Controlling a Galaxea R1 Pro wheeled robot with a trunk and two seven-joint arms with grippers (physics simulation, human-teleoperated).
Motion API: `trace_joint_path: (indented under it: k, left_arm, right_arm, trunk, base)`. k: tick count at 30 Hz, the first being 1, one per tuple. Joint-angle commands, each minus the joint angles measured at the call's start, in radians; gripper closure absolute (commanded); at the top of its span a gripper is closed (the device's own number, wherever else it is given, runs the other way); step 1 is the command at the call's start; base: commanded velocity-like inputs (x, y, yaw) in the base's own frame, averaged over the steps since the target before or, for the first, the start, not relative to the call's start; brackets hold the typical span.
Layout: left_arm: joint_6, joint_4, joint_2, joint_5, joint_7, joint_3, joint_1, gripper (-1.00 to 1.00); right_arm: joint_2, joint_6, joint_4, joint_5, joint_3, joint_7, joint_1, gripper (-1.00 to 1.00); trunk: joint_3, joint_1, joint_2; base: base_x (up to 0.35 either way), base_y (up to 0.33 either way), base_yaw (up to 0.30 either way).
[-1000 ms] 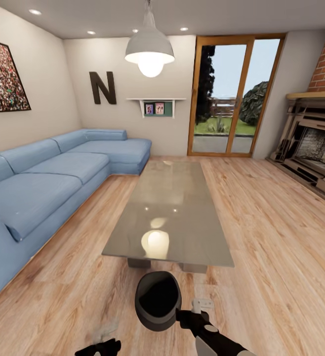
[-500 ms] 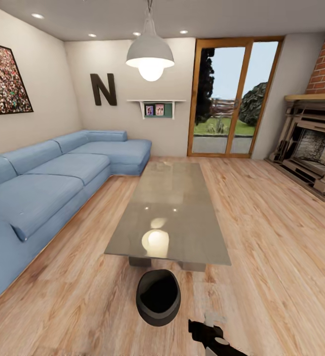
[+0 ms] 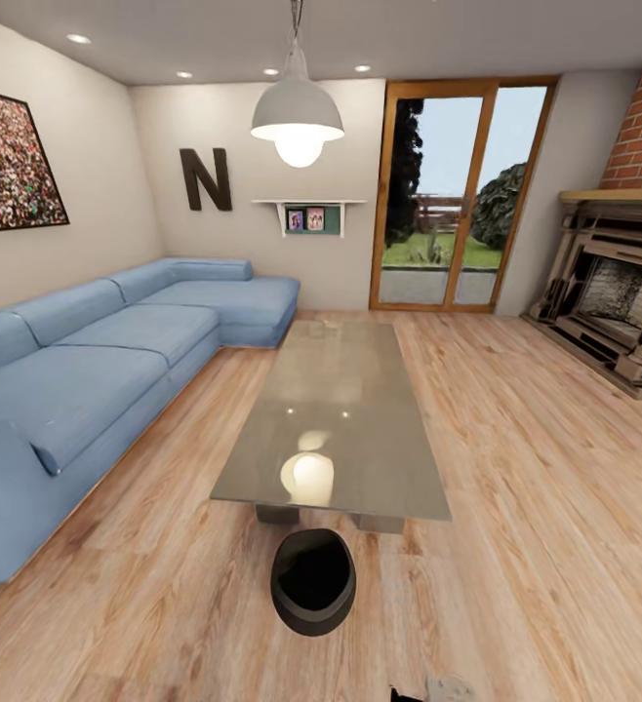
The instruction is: Place each of the two pumpkins and all three candles from the living room inside a cabinet in the living room (use any cabinet), then make sure every cabinet is closed, and position the cauldron so it is next to a table in the living room.
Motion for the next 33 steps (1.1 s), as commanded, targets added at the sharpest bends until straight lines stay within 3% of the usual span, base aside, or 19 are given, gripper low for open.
trace_joint_path:
  k: [1,5,11,20,25,33]
  left_arm:
    - [-0.007,0.003,0.001,0.009,0.003,-0.009,0.0,-1.0]
    - [-0.015,0.009,0.004,0.007,0.002,-0.01,0.003,-1.0]
    - [-0.019,0.011,0.016,0.006,0.002,-0.014,0.027,-1.0]
    - [-0.024,0.03,0.018,0.006,-0.002,-0.016,0.049,-1.0]
    - [-0.03,0.032,0.019,0.007,-0.089,-0.016,0.071,-1.0]
    - [-0.03,0.035,0.018,0.007,-0.127,-0.036,0.102,-1.0]
  right_arm:
    - [0.0,-0.005,0.014,-0.005,0.009,-0.005,0.002,-1.0]
    - [0.0,-0.01,0.052,-0.005,0.009,-0.005,0.022,-1.0]
    - [-0.001,-0.048,0.071,-0.009,0.008,-0.006,0.101,-1.0]
    - [-0.001,-0.061,0.089,-0.031,0.007,-0.02,0.155,-1.0]
    - [-0.002,-0.062,0.091,-0.094,0.007,-0.077,0.178,-1.0]
    - [-0.006,-0.061,0.092,-0.112,0.007,-0.096,0.211,-1.0]
  trunk:
    - [0.002,-0.004,0.007]
    - [0.015,-0.019,0.035]
    - [0.034,-0.042,0.077]
    - [0.062,-0.077,0.14]
    - [0.078,-0.096,0.175]
    - [0.103,-0.127,0.231]
  base:
    - [-0.028,0.0,0.0]
    - [-0.011,0.0,0.0]
    - [-0.001,0.0,0.0]
    - [0.0,0.0,0.0]
    - [0.0,0.0,0.0]
    - [0.0,0.0,0.0]
